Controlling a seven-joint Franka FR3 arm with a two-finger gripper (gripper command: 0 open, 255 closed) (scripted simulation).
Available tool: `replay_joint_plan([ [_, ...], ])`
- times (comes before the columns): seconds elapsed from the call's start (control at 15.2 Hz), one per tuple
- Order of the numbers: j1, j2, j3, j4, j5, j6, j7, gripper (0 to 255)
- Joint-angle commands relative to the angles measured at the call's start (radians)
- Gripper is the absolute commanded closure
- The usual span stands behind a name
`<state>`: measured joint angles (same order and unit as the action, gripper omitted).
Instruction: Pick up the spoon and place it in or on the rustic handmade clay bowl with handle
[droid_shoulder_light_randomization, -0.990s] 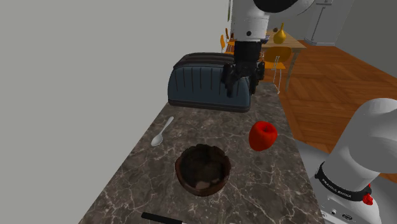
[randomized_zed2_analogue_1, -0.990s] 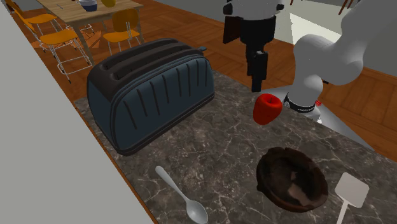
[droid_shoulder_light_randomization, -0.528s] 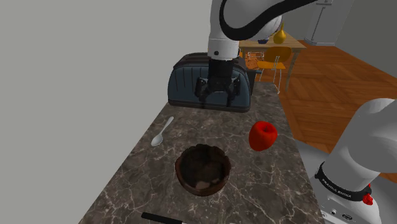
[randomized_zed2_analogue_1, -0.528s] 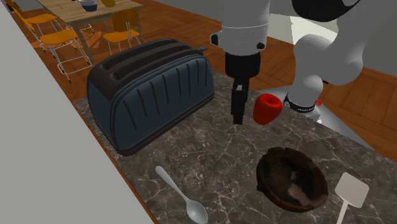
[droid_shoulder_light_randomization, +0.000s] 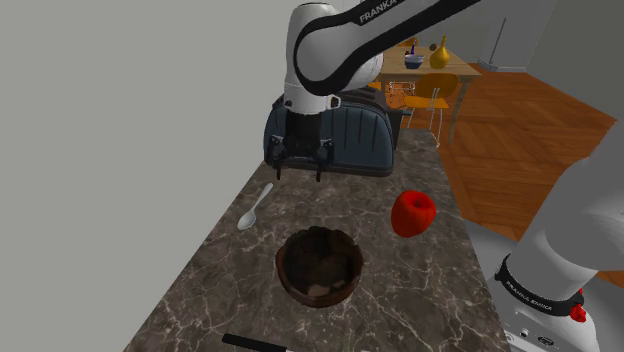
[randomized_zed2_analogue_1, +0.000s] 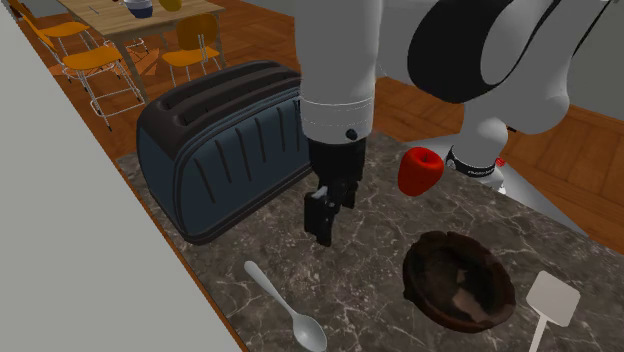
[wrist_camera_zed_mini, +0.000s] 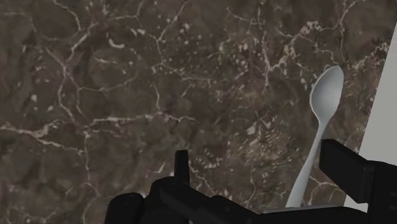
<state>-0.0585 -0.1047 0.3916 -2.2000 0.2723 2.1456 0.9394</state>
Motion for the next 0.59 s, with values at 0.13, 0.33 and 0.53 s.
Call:
replay_joint_plan([
  [0.13,0.005,0.163,0.023,0.108,-0.073,0.08,0.168,0],
  [0.33,0.024,0.282,0.015,0.202,-0.136,0.119,0.286,0],
  [0.53,0.052,0.399,-0.008,0.307,-0.193,0.142,0.394,0],
])
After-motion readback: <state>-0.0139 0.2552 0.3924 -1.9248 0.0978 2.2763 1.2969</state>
